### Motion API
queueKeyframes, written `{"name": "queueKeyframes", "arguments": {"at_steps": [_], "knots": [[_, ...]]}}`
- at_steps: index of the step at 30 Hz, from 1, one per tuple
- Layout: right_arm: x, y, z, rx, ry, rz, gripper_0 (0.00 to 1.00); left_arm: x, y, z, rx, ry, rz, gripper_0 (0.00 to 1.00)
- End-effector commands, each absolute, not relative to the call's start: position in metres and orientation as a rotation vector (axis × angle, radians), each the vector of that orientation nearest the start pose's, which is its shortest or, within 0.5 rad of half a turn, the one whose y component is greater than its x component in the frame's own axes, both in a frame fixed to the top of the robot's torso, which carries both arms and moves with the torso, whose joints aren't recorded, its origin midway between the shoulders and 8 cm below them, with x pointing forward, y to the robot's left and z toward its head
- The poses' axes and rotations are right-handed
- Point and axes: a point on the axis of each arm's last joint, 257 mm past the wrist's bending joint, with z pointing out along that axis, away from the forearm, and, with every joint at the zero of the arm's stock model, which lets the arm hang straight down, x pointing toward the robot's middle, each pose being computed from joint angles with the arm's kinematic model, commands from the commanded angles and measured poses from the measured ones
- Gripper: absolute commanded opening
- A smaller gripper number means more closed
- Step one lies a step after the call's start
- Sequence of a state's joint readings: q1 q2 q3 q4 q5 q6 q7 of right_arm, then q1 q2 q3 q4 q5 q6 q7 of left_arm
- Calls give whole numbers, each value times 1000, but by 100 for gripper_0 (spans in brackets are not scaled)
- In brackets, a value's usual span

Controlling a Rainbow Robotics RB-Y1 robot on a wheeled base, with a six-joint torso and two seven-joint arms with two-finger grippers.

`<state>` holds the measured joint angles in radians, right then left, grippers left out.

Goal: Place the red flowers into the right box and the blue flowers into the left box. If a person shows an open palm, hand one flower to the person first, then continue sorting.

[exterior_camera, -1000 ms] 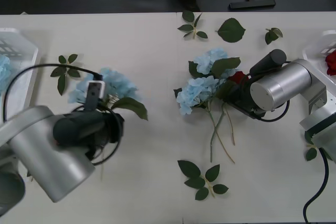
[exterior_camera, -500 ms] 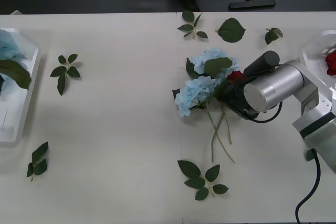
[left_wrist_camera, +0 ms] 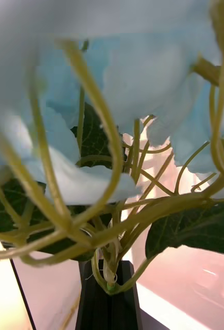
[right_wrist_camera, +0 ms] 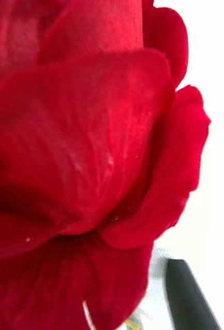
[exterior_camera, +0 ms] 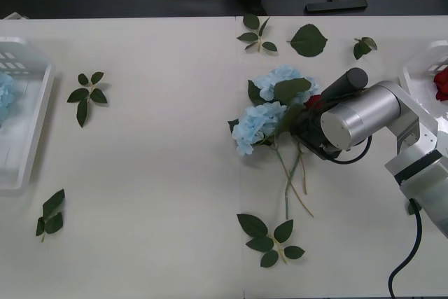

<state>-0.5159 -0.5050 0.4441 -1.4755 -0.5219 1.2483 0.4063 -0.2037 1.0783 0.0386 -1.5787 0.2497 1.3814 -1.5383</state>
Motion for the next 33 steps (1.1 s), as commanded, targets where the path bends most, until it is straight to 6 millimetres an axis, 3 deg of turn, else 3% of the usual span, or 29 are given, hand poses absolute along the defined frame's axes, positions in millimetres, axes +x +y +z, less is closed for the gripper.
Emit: {"name": "queueKeyframes", "arguments": {"at_steps": [1, 7, 9, 11, 13, 17, 22, 23, 25, 29, 33], "knots": [[528, -174, -312, 845, 2518, 383, 32, 427, 696, -108, 9, 2413, 1194, 0], [531, -172, -309, 851, 2511, 389, 18, 418, 712, -136, 28, 2465, 1220, 1], [532, -174, -309, 855, 2510, 383, 18, 417, 711, -144, 51, 2479, 1230, 18], [534, -173, -308, 857, 2510, 384, 39, 418, 709, -147, 78, 2480, 1243, 37], [537, -173, -306, 864, 2506, 386, 51, 421, 706, -148, 94, 2475, 1244, 52], [542, -173, -307, 876, 2506, 379, 57, 425, 700, -153, 134, 2472, 1245, 73], [545, -172, -306, 873, 2507, 373, 57, 432, 689, -154, 186, 2459, 1247, 93], [545, -172, -306, 873, 2507, 373, 48, 434, 686, -152, 191, 2453, 1244, 98], [544, -174, -307, 875, 2511, 363, 23, 440, 676, -150, 217, 2443, 1230, 100], [543, -175, -308, 870, 2514, 355, 0, 445, 650, -150, 244, 2459, 1169, 100], [543, -177, -308, 866, 2515, 349, 0, 452, 625, -152, 266, 2463, 1085, 100]]}}
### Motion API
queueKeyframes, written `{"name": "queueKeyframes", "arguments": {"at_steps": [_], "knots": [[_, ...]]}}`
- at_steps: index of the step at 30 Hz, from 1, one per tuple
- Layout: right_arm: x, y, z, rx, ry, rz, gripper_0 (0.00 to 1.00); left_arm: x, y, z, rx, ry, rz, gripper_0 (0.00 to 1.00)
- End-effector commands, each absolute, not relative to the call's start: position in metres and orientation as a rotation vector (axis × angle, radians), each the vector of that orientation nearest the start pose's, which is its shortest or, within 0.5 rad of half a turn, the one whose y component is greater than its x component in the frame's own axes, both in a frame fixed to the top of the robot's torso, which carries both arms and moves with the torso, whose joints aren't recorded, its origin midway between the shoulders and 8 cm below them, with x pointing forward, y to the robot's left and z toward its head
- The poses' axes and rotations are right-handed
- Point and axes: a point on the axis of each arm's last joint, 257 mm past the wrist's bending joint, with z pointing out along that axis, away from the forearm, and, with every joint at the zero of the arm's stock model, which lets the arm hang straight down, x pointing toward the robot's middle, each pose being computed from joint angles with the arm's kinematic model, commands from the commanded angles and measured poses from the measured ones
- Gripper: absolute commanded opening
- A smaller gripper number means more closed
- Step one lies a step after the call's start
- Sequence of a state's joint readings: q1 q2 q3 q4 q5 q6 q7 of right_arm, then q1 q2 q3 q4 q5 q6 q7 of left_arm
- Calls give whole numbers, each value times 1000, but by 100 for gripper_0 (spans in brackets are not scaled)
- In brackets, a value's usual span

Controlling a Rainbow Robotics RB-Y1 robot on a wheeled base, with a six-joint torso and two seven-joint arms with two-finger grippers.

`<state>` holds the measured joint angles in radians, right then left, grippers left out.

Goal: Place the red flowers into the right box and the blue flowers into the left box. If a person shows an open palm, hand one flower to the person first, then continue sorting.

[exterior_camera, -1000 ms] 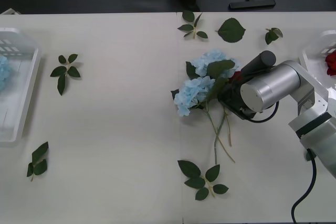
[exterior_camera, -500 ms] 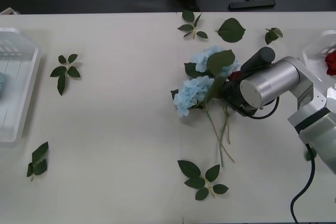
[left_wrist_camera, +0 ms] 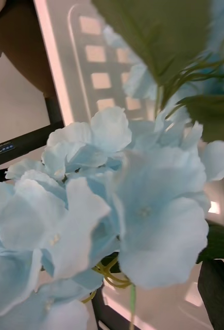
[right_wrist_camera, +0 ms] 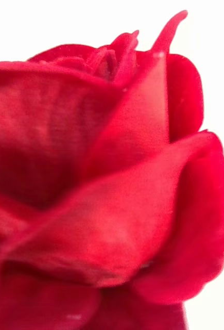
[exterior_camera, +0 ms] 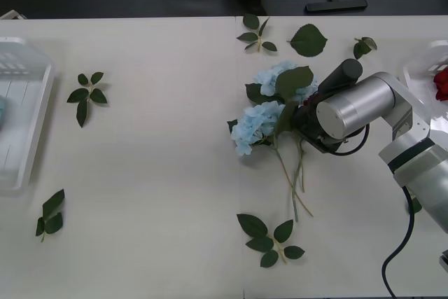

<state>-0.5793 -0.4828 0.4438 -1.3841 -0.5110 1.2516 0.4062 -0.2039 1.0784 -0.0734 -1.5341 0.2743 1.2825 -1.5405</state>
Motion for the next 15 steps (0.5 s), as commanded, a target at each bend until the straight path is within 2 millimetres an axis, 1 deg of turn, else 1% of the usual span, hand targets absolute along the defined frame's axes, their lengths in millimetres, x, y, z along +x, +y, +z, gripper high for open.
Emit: {"name": "queueKeyframes", "arguments": {"at_steps": [1, 2, 4, 5, 6, 7, 9, 10, 12, 13, 15], "knots": [[543, -177, -308, 864, 2515, 349, 0, 453, 618, -153, 272, 2467, 1059, 100], [543, -177, -308, 866, 2515, 351, 0, 454, 613, -153, 273, 2469, 1039, 100], [544, -178, -308, 862, 2514, 347, 0, 455, 592, -152, 276, 2486, 959, 100], [544, -179, -308, 862, 2514, 345, 0, 455, 585, -152, 275, 2489, 932, 100], [544, -180, -307, 862, 2512, 344, 0, 455, 571, -150, 271, 2500, 876, 100], [545, -181, -306, 863, 2510, 346, 0, 454, 566, -149, 270, 2506, 854, 100], [551, -186, -297, 879, 2493, 364, 0, 451, 547, -150, 217, 2534, 749, 100], [552, -187, -294, 888, 2489, 374, 0, 451, 543, -151, 200, 2538, 721, 100], [562, -202, -275, 934, 2463, 408, 0, 453, 523, -153, 142, 2544, 597, 100], [563, -209, -270, 934, 2462, 407, 0, 454, 518, -154, 128, 2543, 568, 100], [567, -241, -248, 907, 2467, 379, 0, 462, 495, -156, 73, 2526, 440, 100]]}}
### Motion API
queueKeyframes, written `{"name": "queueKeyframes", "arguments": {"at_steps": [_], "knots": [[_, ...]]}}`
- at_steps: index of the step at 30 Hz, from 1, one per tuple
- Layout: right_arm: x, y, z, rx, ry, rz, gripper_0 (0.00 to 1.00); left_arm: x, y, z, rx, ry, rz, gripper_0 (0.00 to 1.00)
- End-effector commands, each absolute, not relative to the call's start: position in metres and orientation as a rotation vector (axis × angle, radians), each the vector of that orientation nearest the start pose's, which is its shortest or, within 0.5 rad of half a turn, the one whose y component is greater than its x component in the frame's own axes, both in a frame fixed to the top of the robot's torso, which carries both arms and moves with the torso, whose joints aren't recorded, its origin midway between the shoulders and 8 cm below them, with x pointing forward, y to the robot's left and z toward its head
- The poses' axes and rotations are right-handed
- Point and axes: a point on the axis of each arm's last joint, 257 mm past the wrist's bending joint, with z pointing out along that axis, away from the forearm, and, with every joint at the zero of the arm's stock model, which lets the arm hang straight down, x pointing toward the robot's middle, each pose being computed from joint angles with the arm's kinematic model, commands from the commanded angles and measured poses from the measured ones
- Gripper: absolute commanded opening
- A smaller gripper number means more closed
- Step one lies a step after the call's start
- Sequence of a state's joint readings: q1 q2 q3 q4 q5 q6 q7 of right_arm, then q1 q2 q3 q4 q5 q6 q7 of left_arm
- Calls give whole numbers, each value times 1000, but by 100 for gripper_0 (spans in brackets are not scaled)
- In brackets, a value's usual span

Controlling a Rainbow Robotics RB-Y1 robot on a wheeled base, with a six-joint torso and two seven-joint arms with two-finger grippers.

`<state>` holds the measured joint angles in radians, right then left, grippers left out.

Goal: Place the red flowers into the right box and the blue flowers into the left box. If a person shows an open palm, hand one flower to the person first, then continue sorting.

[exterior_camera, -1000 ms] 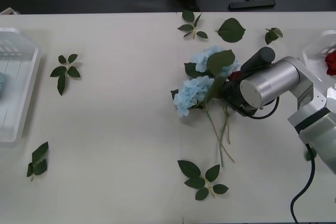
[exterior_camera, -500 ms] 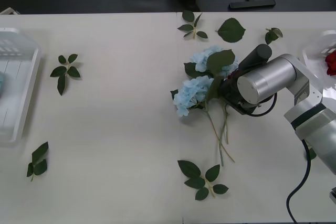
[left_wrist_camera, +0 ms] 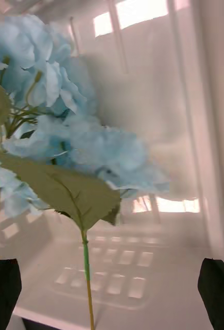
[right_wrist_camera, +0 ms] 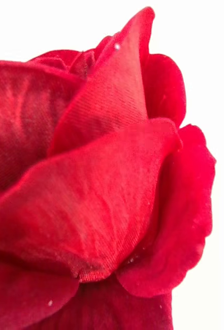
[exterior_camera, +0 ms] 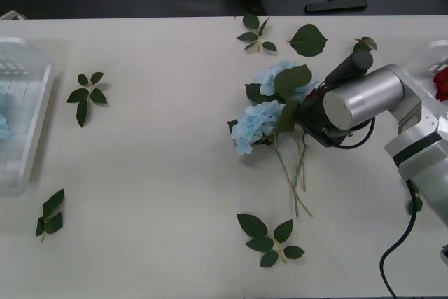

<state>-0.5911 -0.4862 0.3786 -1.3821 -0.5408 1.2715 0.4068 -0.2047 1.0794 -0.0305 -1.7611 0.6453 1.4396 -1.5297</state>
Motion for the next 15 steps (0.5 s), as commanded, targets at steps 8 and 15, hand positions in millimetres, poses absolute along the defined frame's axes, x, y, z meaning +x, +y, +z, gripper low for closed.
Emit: {"name": "queueKeyframes", "arguments": {"at_steps": [8, 15], "knots": [[550, -370, -194, 539, 2572, 89, 0, 483, 443, -175, -124, 2462, 168, 100], [542, -460, -157, 237, 2568, -227, 0, 485, 393, -191, -181, 2455, 24, 100]]}}
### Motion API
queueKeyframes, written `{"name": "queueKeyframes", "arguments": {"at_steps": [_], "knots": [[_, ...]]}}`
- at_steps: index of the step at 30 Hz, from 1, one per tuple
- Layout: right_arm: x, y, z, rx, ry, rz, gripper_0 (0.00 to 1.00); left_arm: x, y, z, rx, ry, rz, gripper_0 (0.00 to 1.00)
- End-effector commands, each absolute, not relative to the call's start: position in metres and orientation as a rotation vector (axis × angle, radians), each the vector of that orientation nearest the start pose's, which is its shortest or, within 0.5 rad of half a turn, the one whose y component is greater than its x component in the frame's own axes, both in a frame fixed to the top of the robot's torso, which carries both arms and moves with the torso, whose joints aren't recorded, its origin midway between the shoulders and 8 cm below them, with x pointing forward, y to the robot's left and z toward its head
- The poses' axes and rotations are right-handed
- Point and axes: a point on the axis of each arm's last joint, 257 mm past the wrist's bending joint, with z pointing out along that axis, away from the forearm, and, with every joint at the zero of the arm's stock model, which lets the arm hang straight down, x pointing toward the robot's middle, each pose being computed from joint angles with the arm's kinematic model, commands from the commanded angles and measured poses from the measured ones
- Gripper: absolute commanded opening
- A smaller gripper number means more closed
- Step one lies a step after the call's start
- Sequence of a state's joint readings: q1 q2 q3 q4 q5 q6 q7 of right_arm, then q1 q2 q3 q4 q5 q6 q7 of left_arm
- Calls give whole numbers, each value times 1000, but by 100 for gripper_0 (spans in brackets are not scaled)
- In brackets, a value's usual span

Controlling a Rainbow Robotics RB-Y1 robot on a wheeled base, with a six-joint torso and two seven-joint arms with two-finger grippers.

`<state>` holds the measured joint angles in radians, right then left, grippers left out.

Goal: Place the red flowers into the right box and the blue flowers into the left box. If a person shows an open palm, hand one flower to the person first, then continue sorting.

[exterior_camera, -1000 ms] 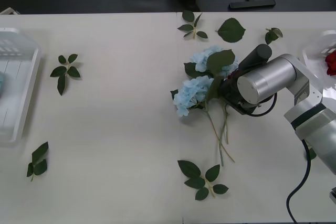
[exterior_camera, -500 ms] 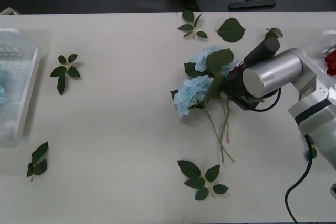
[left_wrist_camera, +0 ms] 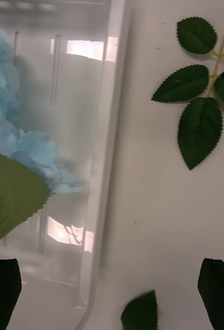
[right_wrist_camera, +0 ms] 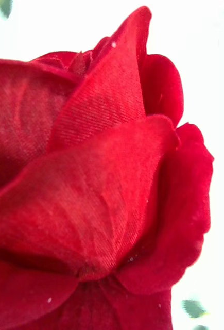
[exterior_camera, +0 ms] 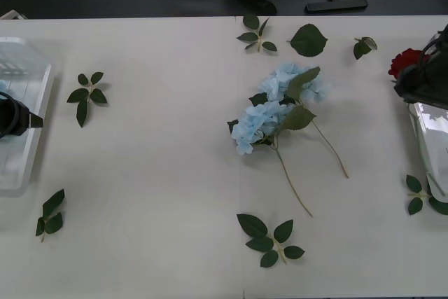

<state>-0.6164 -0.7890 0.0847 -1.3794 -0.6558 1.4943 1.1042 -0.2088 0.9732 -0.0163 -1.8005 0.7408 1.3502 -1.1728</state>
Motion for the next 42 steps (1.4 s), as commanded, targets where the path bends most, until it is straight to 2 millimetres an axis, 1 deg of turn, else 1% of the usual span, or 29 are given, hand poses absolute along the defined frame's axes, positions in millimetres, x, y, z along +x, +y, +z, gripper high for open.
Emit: {"name": "queueKeyframes", "arguments": {"at_steps": [1, 3, 4, 7, 9, 10, 12, 13, 14, 16, 17, 19, 20, 21, 23, 24, 26, 28, 29, 32, 34, 37, 38, 39, 41, 42], "knots": [[542, -467, -154, 216, 2562, -253, 0, 485, 388, -194, -187, 2456, 12, 100], [542, -496, -145, 142, 2545, -349, 0, 486, 366, -204, -204, 2452, -39, 100], [544, -507, -139, 111, 2529, -385, 0, 487, 354, -209, -210, 2451, -69, 100], [547, -533, -126, 56, 2491, -472, 0, 488, 332, -221, -202, 2448, -103, 100], [552, -562, -109, -8, 2434, -589, 0, 490, 308, -228, -190, 2428, -139, 100], [553, -567, -105, -22, 2420, -611, 0, 491, 302, -230, -188, 2423, -146, 100], [554, -593, -94, -54, 2380, -698, 0, 491, 275, -237, -158, 2407, -155, 100], [553, -602, -95, -54, 2377, -712, 0, 492, 262, -238, -146, 2395, -156, 100], [552, -607, -96, -51, 2377, -719, 0, 491, 256, -239, -139, 2388, -151, 100], [547, -622, -108, -10, 2394, -714, 0, 492, 233, -239, -137, 2350, -152, 100], [545, -625, -112, 1, 2399, -709, 0, 490, 227, -241, -139, 2347, -156, 100], [543, -628, -132, 53, 2420, -654, 0, 490, 210, -241, -132, 2326, -168, 100], [543, -630, -137, 64, 2424, -644, 0, 490, 207, -242, -133, 2324, -177, 100], [543, -629, -149, 89, 2433, -614, 0, 490, 201, -241, -129, 2320, -191, 100], [544, -623, -173, 115, 2450, -574, 0, 490, 190, -239, -90, 2318, -218, 100], [544, -622, -178, 123, 2453, -567, 0, 489, 186, -238, -80, 2317, -230, 100], [542, -617, -197, 150, 2476, -537, 0, 487, 178, -234, -32, 2317, -260, 100], [543, -610, -206, 158, 2487, -514, 0, 482, 170, -227, 32, 2314, -283, 100], [542, -609, -209, 160, 2491, -511, 0, 481, 168, -224, 48, 2310, -290, 100], [541, -604, -219, 176, 2506, -489, 0, 467, 157, -213, 141, 2311, -337, 100], [542, -602, -220, 174, 2507, -487, 0, 460, 151, -207, 184, 2301, -367, 100], [542, -602, -221, 170, 2508, -494, 0, 448, 136, -201, 250, 2290, -421, 100], [542, -602, -222, 169, 2509, -494, 0, 442, 126, -197, 269, 2286, -462, 100], [541, -602, -222, 169, 2510, -496, 0, 438, 120, -197, 282, 2288, -483, 100], [540, -601, -224, 172, 2519, -491, 13, 431, 106, -190, 312, 2275, -525, 100], [540, -601, -223, 172, 2518, -489, 25, 428, 101, -184, 332, 2260, -534, 100]]}}
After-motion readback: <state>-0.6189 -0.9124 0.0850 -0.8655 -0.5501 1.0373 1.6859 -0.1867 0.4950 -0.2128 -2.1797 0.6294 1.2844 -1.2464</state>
